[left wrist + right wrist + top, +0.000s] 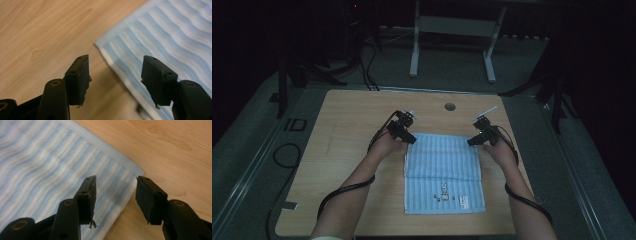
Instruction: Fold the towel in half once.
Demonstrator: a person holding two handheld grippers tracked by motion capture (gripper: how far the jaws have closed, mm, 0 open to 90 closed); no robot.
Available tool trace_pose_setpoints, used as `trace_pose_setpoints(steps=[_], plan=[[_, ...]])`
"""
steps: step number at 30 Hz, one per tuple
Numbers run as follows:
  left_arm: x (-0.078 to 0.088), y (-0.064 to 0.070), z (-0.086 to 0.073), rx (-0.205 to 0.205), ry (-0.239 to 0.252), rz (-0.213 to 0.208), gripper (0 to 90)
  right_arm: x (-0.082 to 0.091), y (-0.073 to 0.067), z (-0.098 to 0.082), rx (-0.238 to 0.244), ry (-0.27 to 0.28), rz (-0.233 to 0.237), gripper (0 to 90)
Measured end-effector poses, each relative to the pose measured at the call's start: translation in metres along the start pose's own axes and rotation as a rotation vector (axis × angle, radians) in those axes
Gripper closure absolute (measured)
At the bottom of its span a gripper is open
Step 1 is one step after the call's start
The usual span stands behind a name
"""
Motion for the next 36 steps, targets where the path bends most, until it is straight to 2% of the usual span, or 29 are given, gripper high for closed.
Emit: trace_pose_setpoints(steps=[3,7,10,12,13,15,17,22,24,27,29,34,35,36], plan=[[-0.008,-0.002,0.008,0.006,-0.014,0.017,39.8,-0.009,0.007,0.007,-0.025,-0.046,-0.016,49.2],[-0.020,-0.001,0.011,0.021,-0.039,0.009,39.7,-0.014,0.012,0.013,-0.043,-0.080,-0.037,48.8],[-0.028,-0.001,0.012,0.033,-0.051,0.013,39.7,-0.021,0.019,0.017,-0.063,-0.114,-0.054,48.7],[-0.031,0.000,0.011,0.022,-0.061,0.007,39.7,-0.024,0.022,0.018,-0.081,-0.128,-0.054,48.7],[-0.032,0.000,0.011,0.021,-0.055,0.003,39.8,-0.026,0.023,0.018,-0.082,-0.131,-0.054,48.8],[-0.033,0.000,0.011,0.046,-0.047,0.002,39.7,-0.029,0.023,0.018,-0.083,-0.144,-0.057,49.4],[-0.037,0.001,0.009,0.039,-0.061,0.010,39.8,-0.033,0.023,0.018,-0.084,-0.157,-0.062,50.6],[-0.040,0.000,0.008,0.063,-0.070,0.003,39.6,-0.036,0.019,0.021,-0.080,-0.170,-0.056,56.5],[-0.040,0.001,0.008,0.067,-0.071,-0.002,40.6,-0.036,0.020,0.021,-0.089,-0.169,-0.031,62.2],[-0.039,0.003,0.010,0.051,-0.070,-0.009,41.7,-0.036,0.018,0.021,-0.077,-0.175,-0.025,73.1],[-0.038,0.006,0.012,0.036,-0.075,-0.019,48.3,-0.037,0.015,0.022,-0.061,-0.187,-0.018,81.8],[-0.034,0.016,0.013,-0.014,-0.068,-0.054,80.2,-0.039,0.008,0.024,-0.018,-0.204,-0.056,83.9],[-0.034,0.016,0.013,-0.005,-0.068,-0.054,85.5,-0.038,0.007,0.023,-0.013,-0.200,-0.059,84.1],[-0.033,0.016,0.013,0.000,-0.068,-0.057,86.8,-0.037,0.008,0.024,-0.012,-0.191,-0.062,84.4]])
Point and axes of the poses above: each handheld gripper's, and its own axes: x roughly backward along the jaws, z roughly out of its top, y roughly to its right, the point moved 2 cm from there along -x, roughly forward along the jaws, and after that the axes turned 13 degrees about z, right-handed, at the moved point
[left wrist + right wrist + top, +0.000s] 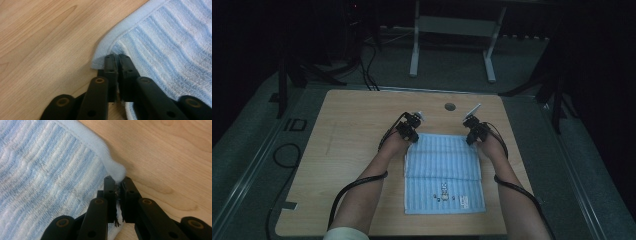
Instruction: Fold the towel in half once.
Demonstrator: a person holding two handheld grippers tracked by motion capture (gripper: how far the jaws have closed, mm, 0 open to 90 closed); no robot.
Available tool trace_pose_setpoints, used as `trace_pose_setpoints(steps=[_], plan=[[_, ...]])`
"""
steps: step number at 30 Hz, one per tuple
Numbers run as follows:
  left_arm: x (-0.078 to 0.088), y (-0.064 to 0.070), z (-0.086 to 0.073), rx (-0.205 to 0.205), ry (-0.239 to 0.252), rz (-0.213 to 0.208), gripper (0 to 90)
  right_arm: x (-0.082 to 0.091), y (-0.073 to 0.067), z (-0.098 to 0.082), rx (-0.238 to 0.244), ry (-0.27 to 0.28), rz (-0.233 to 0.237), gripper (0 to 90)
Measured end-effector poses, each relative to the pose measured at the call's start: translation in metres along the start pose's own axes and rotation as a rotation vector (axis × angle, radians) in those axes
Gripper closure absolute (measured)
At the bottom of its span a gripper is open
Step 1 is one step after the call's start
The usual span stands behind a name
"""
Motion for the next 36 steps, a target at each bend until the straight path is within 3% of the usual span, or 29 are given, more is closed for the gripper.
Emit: trace_pose_setpoints(steps=[3,5,8,9,11,14,15,16,20,23,25,26,28,30,36], plan=[[0.007,-0.002,0.000,-0.015,0.020,-0.008,87.6,0.009,0.001,0.000,-0.005,0.038,0.003,84.5],[0.019,-0.007,0.003,0.005,0.065,-0.018,88.0,0.020,0.000,0.002,-0.001,0.065,-0.006,84.7],[0.043,-0.015,0.012,0.020,0.122,-0.019,88.0,0.039,-0.001,0.007,0.008,0.112,-0.021,84.7],[0.053,-0.017,0.015,0.020,0.144,-0.011,88.0,0.053,-0.003,0.012,0.017,0.144,-0.023,84.7],[0.073,-0.021,0.024,0.024,0.188,0.001,88.0,0.061,-0.004,0.015,0.024,0.160,-0.033,84.7],[0.105,-0.029,0.035,0.027,0.254,0.045,88.0,0.088,-0.009,0.025,0.038,0.217,-0.054,84.7],[0.115,-0.032,0.039,0.031,0.277,0.062,88.0,0.111,-0.014,0.032,0.055,0.268,-0.070,84.7],[0.126,-0.035,0.042,0.038,0.299,0.078,88.0,0.111,-0.014,0.032,0.055,0.268,-0.070,84.7],[0.165,-0.049,0.048,0.063,0.370,0.100,88.0,0.161,-0.026,0.044,0.128,0.385,-0.118,84.6],[0.186,-0.057,0.047,0.067,0.401,0.127,88.0,0.191,-0.034,0.049,0.196,0.434,-0.174,84.6],[0.196,-0.057,0.044,0.075,0.426,0.120,87.9,0.205,-0.037,0.049,0.193,0.462,-0.153,84.5],[0.199,-0.056,0.041,0.076,0.443,0.115,87.9,0.210,-0.039,0.047,0.197,0.471,-0.149,84.5],[0.203,-0.050,0.036,0.039,0.465,0.116,87.9,0.211,-0.043,0.042,0.211,0.475,-0.151,84.5],[0.204,-0.044,0.028,0.027,0.462,0.089,87.9,0.207,-0.047,0.034,0.235,0.460,-0.165,84.5],[0.186,-0.016,-0.006,-0.052,0.434,0.032,87.8,0.173,-0.050,-0.005,0.258,0.423,-0.118,84.4]])
Point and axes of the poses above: each handheld gripper's, and its own axes: x roughly backward along the jaws, z roughly out of its top, y roughly to its right, the point moved 2 cm from there along -x, roughly forward along the jaws, and after that the axes turned 13 degrees about z, right-handed, at the moved point
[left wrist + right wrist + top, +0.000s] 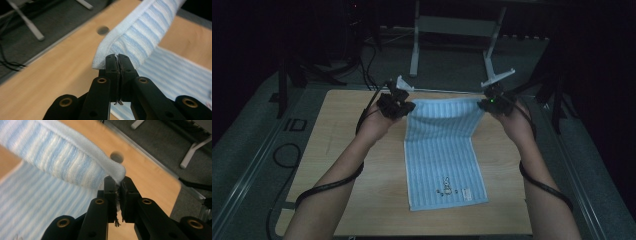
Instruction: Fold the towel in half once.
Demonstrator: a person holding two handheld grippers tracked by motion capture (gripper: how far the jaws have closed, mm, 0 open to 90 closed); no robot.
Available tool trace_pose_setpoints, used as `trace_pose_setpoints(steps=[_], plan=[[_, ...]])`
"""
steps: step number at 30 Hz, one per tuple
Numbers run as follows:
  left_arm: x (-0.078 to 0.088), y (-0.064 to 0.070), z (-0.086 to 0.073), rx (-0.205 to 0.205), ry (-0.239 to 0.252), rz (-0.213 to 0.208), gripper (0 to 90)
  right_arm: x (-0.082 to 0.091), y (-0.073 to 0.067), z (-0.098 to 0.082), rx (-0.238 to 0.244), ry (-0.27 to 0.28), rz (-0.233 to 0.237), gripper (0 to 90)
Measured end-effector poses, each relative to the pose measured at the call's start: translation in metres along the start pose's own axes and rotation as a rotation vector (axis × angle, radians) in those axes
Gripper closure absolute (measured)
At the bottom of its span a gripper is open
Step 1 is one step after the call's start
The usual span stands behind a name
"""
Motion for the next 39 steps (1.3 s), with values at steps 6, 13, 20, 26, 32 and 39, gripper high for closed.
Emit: trace_pose_setpoints(steps=[6,13,20,26,32,39], plan=[[-0.001,0.026,-0.037,-0.023,0.012,-0.067,87.8,-0.008,-0.017,-0.045,0.023,-0.013,0.050,84.3],[-0.007,0.060,-0.081,-0.067,0.001,-0.105,87.8,-0.014,-0.041,-0.104,0.035,-0.018,0.110,84.0],[-0.002,0.083,-0.112,-0.082,-0.003,-0.122,87.8,-0.019,-0.066,-0.143,0.050,-0.032,0.154,83.9],[-0.004,0.099,-0.141,-0.070,-0.027,-0.152,87.7,-0.025,-0.084,-0.167,0.058,-0.039,0.173,83.7],[-0.004,0.109,-0.161,-0.076,-0.016,-0.153,87.7,-0.028,-0.092,-0.182,0.059,-0.037,0.181,83.4],[0.010,0.130,-0.189,-0.104,-0.064,-0.238,82.5,-0.010,-0.115,-0.213,0.011,-0.031,0.259,70.0]])
Point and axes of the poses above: each handheld gripper's, and its own axes: x roughly backward along the jaws, z roughly out of its top, y roughly to its right, the point moved 2 cm from there along -x, roughly forward along the jaws, and after that the axes turned 13 degrees about z, right-handed, at the moved point
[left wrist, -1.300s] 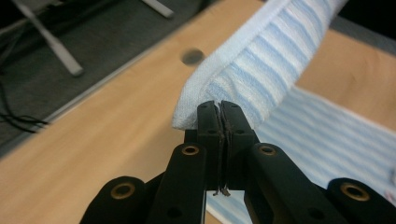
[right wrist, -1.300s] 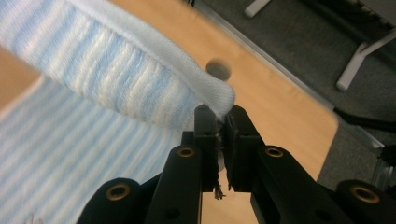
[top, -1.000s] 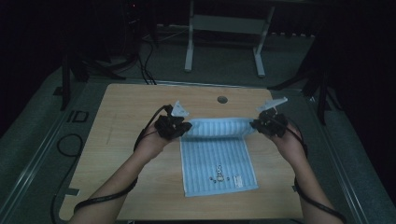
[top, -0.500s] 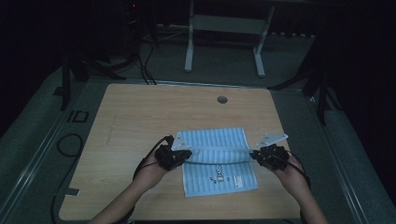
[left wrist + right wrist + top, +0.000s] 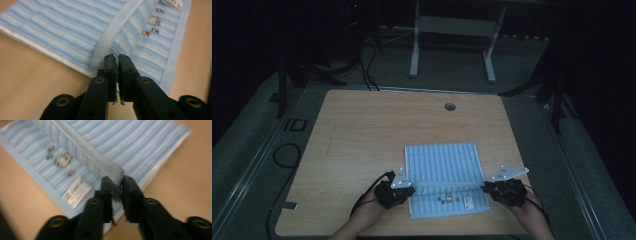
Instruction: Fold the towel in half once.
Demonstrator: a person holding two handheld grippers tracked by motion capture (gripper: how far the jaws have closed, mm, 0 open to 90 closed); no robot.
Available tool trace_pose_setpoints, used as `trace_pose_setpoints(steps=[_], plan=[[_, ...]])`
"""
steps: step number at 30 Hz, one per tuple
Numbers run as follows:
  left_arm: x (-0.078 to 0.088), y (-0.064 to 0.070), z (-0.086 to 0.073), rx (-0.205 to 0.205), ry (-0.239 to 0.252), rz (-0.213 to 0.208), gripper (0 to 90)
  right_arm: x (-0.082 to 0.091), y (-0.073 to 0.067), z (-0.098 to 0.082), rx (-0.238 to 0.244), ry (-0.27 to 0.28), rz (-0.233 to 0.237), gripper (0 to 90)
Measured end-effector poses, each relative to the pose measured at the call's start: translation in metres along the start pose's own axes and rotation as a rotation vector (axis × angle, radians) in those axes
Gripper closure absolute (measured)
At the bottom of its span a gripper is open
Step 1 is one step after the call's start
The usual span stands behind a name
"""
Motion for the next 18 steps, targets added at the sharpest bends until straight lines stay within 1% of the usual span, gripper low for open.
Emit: trace_pose_setpoints(steps=[1,2,3,4,5,6,7,8,9,10,11,13,14,15,16,17,18], plan=[[0.002,0.004,-0.002,-0.011,-0.029,-0.024,76.1,-0.002,-0.004,-0.007,-0.021,-0.026,0.028,62.4],[0.004,0.009,-0.003,-0.020,-0.037,-0.038,69.9,-0.002,-0.009,-0.014,-0.040,-0.040,0.049,58.4],[0.008,0.014,-0.004,-0.021,-0.053,-0.049,65.1,-0.001,-0.012,-0.020,-0.054,-0.036,0.051,54.0],[0.009,0.016,-0.004,-0.017,-0.072,-0.061,54.4,0.003,-0.013,-0.027,-0.088,-0.036,0.062,50.5],[0.011,0.017,-0.004,-0.021,-0.080,-0.070,52.3,0.006,-0.014,-0.029,-0.097,-0.035,0.053,50.5],[0.012,0.018,-0.003,-0.022,-0.079,-0.070,52.0,0.010,-0.014,-0.031,-0.111,-0.026,0.041,50.2],[0.014,0.018,-0.002,-0.024,-0.084,-0.075,47.8,0.014,-0.014,-0.032,-0.128,-0.018,0.044,48.8],[0.015,0.018,-0.001,-0.022,-0.087,-0.073,45.2,0.016,-0.014,-0.033,-0.141,-0.022,0.061,48.3],[0.015,0.018,-0.001,-0.022,-0.087,-0.073,45.3,0.016,-0.014,-0.033,-0.141,-0.022,0.061,48.3],[0.016,0.016,0.000,-0.007,-0.096,-0.078,45.3,0.018,-0.014,-0.032,-0.132,-0.022,0.047,48.3],[0.017,0.016,0.000,-0.006,-0.090,-0.076,44.8,0.019,-0.013,-0.032,-0.139,-0.025,0.045,48.2],[0.018,0.013,0.002,-0.019,-0.081,-0.062,44.8,0.018,-0.012,-0.030,-0.131,-0.024,0.027,48.4],[0.018,0.010,0.004,-0.020,-0.077,-0.046,45.2,0.017,-0.012,-0.029,-0.127,-0.031,0.031,49.8],[0.018,0.010,0.004,-0.020,-0.077,-0.046,45.9,0.017,-0.012,-0.029,-0.127,-0.031,0.031,49.8],[0.018,0.010,0.004,-0.020,-0.077,-0.046,45.9,0.016,-0.012,-0.028,-0.123,-0.033,0.020,49.8],[0.018,0.000,0.014,-0.020,-0.071,-0.029,48.6,0.016,-0.011,-0.024,-0.114,-0.035,0.023,55.4],[0.016,-0.003,0.019,-0.033,-0.071,-0.006,48.6,0.016,-0.013,-0.022,-0.105,-0.035,0.022,56.7]])
Point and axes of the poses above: each handheld gripper's, and its own axes: x roughly backward along the jaws, z roughly out of its top, y roughly to its right, the point moved 2 cm from there along -x, roughly forward along the jaws, and after that the axes turned 13 degrees about z, right-handed, at the moved point
